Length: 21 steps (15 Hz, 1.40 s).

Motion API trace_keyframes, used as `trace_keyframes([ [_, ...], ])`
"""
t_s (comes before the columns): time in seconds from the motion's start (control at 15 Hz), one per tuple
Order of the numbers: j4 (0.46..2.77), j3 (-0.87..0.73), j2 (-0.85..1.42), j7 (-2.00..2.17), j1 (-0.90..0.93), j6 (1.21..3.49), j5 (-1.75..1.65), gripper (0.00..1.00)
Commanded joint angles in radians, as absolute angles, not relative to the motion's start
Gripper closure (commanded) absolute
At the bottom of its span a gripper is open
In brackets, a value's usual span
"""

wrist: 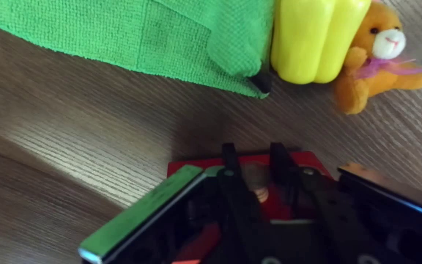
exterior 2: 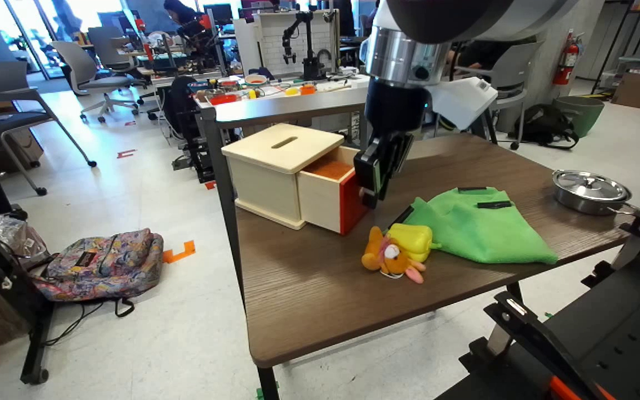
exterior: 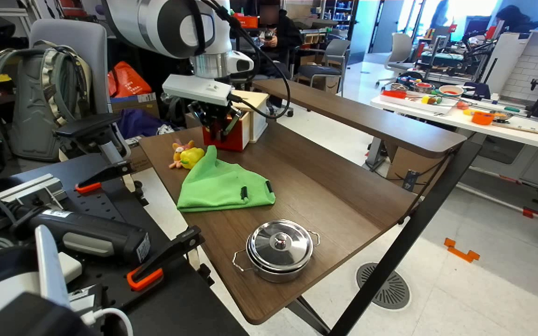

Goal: Close the orange drawer

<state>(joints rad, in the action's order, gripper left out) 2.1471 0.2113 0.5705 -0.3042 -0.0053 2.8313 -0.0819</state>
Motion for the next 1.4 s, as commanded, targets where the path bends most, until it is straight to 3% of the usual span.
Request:
trace_keyframes([
  [0.0, 2.13, 0.247, 0.569, -0.311, -0.024, 2.864, -0.045, 0.93],
  [1.33, 1.942, 0.235, 0.656, -0.279, 0.015, 2.786, -0.036, 0.93],
])
